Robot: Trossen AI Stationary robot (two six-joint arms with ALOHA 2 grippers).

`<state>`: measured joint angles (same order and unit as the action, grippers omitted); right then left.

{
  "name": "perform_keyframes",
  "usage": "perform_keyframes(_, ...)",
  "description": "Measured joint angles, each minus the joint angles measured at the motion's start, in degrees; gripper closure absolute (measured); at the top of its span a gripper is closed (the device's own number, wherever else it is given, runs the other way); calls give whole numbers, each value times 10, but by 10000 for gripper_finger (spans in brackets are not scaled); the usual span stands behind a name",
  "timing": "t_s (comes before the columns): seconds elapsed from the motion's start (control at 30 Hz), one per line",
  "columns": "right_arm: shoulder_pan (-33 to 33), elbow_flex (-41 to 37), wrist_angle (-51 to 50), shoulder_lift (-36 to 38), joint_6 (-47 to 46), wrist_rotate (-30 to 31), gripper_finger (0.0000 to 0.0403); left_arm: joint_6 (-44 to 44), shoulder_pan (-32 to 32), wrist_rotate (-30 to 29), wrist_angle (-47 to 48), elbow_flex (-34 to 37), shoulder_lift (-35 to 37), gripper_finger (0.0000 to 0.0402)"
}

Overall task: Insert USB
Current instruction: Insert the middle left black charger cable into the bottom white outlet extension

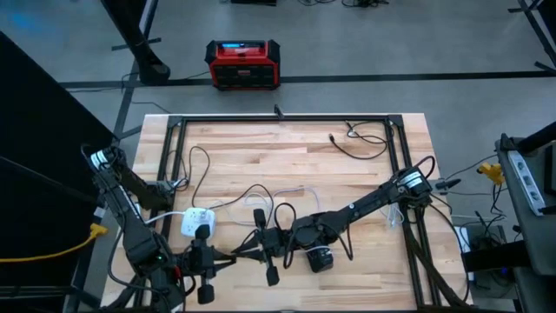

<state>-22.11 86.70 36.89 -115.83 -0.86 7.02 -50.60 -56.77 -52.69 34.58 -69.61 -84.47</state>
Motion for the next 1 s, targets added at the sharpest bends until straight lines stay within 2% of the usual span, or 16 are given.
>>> perform_keyframes(0.23,0,0,-7,0,0,0,401,-11,0,-3,-6,0,9,338)
perform_keyframes(0.4,0,0,-9,0,0,0,401,-12,1,-1,-6,0,14,327)
perform_keyframes(0.77,0,0,-7,0,0,0,401,-12,30,36,-5,0,13,325)
perform_keyframes(1.0,-1,0,-9,0,0,0,401,-12,33,49,-5,0,13,364)
